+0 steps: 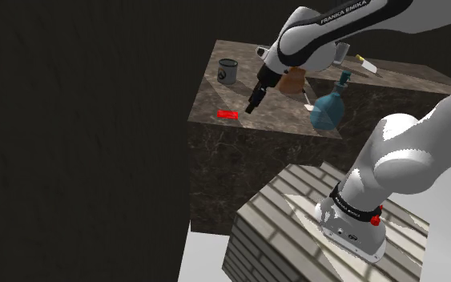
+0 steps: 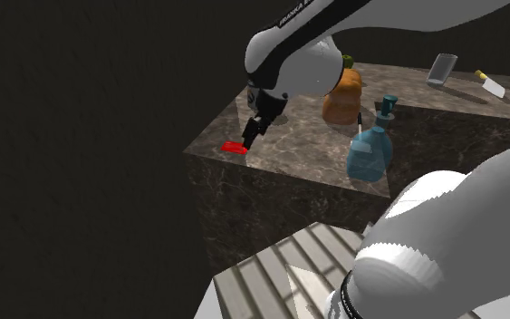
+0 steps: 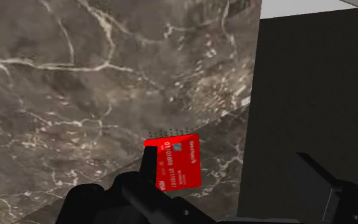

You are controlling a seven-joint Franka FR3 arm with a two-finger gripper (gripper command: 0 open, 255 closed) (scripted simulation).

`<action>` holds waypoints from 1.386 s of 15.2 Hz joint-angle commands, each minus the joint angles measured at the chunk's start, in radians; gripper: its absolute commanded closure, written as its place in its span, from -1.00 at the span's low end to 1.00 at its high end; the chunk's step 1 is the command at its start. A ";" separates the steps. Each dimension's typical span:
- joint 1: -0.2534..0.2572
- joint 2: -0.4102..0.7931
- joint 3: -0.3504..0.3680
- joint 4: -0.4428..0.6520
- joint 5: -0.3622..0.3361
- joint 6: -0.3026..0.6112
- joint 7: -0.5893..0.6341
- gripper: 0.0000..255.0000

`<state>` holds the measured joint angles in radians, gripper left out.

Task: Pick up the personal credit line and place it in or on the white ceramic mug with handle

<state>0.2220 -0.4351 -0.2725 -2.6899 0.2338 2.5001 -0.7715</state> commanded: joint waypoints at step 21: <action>0.439 0.428 -0.290 0.216 0.839 0.260 -0.841 -1.00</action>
<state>0.6605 -0.0074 -0.5625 -2.4741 1.0727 2.7605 -1.6122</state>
